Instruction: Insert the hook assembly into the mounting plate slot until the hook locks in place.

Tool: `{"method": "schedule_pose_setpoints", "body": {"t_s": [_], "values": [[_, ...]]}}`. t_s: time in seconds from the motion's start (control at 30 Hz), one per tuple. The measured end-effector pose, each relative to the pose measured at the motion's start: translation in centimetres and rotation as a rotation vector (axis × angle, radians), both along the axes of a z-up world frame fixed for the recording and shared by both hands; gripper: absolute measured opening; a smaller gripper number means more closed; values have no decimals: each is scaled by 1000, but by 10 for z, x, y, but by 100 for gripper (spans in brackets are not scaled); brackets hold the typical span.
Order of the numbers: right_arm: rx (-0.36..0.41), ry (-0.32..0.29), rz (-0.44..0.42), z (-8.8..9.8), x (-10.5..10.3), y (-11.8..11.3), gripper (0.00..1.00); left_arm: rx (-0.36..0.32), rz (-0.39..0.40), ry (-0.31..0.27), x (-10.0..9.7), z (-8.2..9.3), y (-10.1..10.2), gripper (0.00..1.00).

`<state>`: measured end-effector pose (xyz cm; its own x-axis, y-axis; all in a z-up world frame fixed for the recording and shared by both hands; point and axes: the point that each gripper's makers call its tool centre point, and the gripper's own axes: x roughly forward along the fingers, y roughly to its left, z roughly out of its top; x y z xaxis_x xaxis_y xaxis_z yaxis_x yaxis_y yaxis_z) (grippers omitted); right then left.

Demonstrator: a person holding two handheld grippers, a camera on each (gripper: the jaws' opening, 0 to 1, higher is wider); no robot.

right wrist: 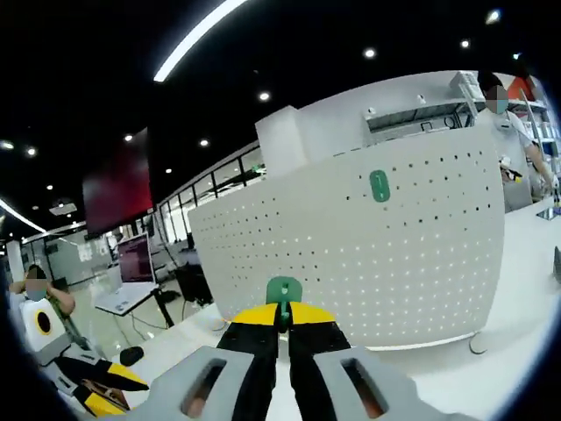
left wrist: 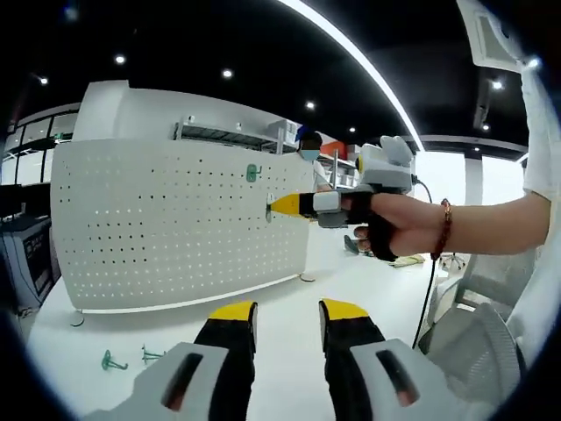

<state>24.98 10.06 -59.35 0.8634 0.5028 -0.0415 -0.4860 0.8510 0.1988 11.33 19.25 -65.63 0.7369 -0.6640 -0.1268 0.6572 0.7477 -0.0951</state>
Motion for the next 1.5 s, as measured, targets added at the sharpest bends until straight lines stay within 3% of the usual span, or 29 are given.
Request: {"method": "schedule_pose_setpoints", "body": {"t_s": [0.27,0.4,0.5,0.53,0.63,0.77,1.5], "values": [[1,-20,-63,13,25,-9,2,4,16,-1,-6,0,11,40],[-47,-54,-96,22,37,-11,2,-23,28,44,-8,-7,15,43],[-55,-71,-122,28,44,-15,2,-11,28,34,-9,-8,15,44],[-101,-85,-147,31,48,-19,2,-14,25,40,-10,-9,14,44],[-77,-92,-156,39,56,-19,2,-15,21,33,-11,-8,14,46],[-101,-116,-179,50,66,-20,2,-35,7,39,-12,-5,12,47],[-156,-163,-275,71,105,-22,2,-42,13,32,-4,-2,26,52]]}}
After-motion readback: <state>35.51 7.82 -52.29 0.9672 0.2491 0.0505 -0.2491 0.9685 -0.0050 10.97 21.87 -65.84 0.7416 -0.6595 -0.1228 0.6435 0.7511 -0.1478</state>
